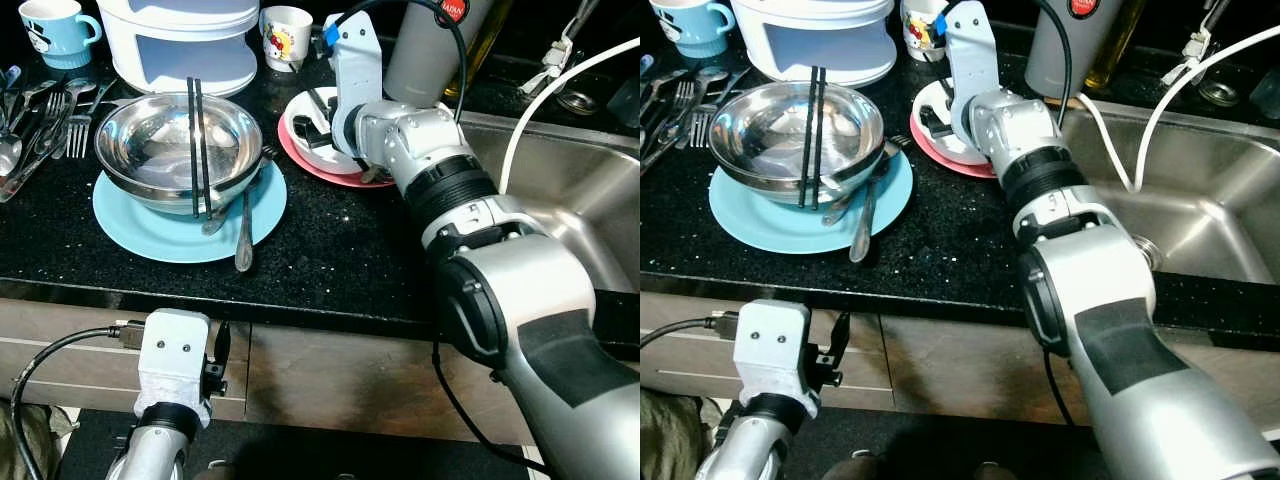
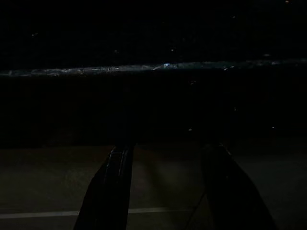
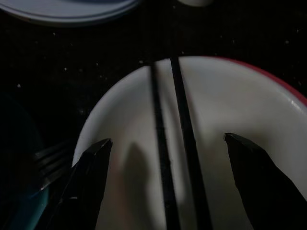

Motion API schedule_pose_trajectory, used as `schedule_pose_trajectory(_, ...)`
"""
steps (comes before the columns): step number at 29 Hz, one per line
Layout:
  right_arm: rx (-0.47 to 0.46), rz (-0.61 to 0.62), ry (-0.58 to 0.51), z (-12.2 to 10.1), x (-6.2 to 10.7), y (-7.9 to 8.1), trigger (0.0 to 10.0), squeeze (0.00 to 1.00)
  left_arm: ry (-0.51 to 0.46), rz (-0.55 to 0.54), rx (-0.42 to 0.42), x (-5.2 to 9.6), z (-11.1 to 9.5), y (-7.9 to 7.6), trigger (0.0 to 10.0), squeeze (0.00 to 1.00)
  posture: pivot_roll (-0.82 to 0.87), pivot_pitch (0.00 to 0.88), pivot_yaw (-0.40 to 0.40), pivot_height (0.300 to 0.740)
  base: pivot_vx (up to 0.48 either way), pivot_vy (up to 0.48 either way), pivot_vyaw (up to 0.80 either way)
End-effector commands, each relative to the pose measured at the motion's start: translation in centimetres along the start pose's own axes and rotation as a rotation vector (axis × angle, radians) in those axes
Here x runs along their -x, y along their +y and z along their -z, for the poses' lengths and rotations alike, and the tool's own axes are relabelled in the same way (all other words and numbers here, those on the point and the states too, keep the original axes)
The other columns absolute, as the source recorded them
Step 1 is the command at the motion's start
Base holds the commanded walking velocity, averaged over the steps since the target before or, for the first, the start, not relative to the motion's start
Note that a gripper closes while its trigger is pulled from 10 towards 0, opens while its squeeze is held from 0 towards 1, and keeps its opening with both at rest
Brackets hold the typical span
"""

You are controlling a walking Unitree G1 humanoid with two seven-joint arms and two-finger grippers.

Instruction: Kitchen organization

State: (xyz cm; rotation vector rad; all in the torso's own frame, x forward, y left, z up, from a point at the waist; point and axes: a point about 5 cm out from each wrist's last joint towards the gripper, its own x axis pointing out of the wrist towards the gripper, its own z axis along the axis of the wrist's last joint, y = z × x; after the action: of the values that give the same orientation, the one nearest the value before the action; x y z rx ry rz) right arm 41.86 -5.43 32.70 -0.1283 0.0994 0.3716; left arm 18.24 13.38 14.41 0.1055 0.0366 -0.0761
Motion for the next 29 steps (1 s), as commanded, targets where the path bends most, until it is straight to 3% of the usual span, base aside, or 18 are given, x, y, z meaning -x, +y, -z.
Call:
schedule_pose_trajectory(1, 0.006, 0.011, 0.027, 0.04, 0.06, -0.28, 10.0, 0.0, 0.013, -0.002, -0.001, 0.12, 0.26, -0.2, 10.0, 0.0, 0.1, 0.141, -0.123, 0.74, 0.0, 0.0, 0.0)
schedule_pose_trajectory(12, 0.028, 0.03, 0.034, -0.01, 0.12, -0.64, 9.9, 0.0, 0.013, -0.007, 0.003, 0.11, 0.31, -0.32, 10.0, 0.0, 0.09, 0.137, -0.128, 0.74, 0.0, 0.0, 0.0)
schedule_pose_trajectory(13, 0.03, 0.027, 0.034, -0.04, 0.13, -0.64, 6.8, 0.0, 0.013, -0.008, 0.003, 0.12, 0.32, -0.32, 10.0, 0.0, 0.09, 0.137, -0.128, 0.74, 0.0, 0.0, 0.0)
schedule_pose_trajectory(14, 0.034, 0.025, 0.034, -0.08, 0.14, -0.66, 1.3, 0.0, 0.013, -0.009, 0.004, 0.12, 0.33, -0.34, 10.0, 0.0, 0.09, 0.137, -0.132, 0.74, 0.0, 0.0, 0.0)
schedule_pose_trajectory(16, 0.037, 0.025, 0.033, -0.11, 0.15, -0.67, 1.3, 0.0, 0.013, -0.01, 0.004, 0.12, 0.33, -0.34, 10.0, 0.0, 0.09, 0.137, -0.132, 0.74, 0.0, 0.0, 0.0)
schedule_pose_trajectory(17, 0.043, 0.028, 0.032, -0.14, 0.15, -0.69, 0.0, 0.0, 0.013, -0.011, 0.004, 0.13, 0.34, -0.34, 10.0, 0.0, 0.09, 0.137, -0.133, 0.74, 0.0, 0.0, 0.0)
schedule_pose_trajectory(29, 0.051, 0.007, 0.012, -0.76, 0.13, -0.16, 0.0, 0.0, 0.018, -0.014, 0.008, 0.19, 0.32, -0.45, 10.0, 0.0, 0.08, 0.137, -0.143, 0.74, 0.0, 0.0, 0.0)
